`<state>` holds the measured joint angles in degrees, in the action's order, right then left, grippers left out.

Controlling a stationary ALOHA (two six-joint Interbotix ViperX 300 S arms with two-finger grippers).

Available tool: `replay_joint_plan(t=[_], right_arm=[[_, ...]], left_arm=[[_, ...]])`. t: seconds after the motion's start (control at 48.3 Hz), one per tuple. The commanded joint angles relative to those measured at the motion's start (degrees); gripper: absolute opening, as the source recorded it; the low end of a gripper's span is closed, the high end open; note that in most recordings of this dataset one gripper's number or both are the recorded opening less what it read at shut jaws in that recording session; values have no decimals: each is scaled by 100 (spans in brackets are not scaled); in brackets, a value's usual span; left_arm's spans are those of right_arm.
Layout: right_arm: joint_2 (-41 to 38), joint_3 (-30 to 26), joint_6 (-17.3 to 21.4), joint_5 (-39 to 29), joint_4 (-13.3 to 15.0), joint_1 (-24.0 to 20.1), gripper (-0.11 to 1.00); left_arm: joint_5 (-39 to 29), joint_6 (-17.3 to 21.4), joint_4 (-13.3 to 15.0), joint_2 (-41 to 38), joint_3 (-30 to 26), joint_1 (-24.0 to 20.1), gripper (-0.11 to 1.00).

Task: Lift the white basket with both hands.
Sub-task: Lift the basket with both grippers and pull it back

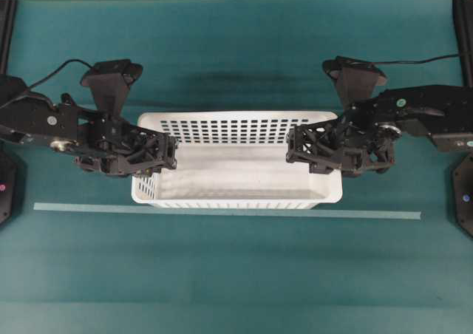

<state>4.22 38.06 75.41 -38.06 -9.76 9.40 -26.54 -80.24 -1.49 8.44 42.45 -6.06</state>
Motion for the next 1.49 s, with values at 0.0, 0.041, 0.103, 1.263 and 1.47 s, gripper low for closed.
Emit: replay_joint_plan(t=[0.0,0.041,0.103,1.263,1.47], right_arm=[[79,-378,18,-114,-18,9,20],[141,-492,18,-264,-9,9,20],[202,-633,9,-562,0,9,20],[1037,-4395,-176,-4570,132,-114,20],[1028,-4649,-229,-5115,211,-97,20]], left_arm=[[44,9,-9,264,-255,9,11],[0,9,-9,396,-316,9,10],[-114,18,-9,571,-431,9,10],[-3393,369,-9,1644,-3876,0,10],[-3981,606,-9,1635,-4500,-44,10]])
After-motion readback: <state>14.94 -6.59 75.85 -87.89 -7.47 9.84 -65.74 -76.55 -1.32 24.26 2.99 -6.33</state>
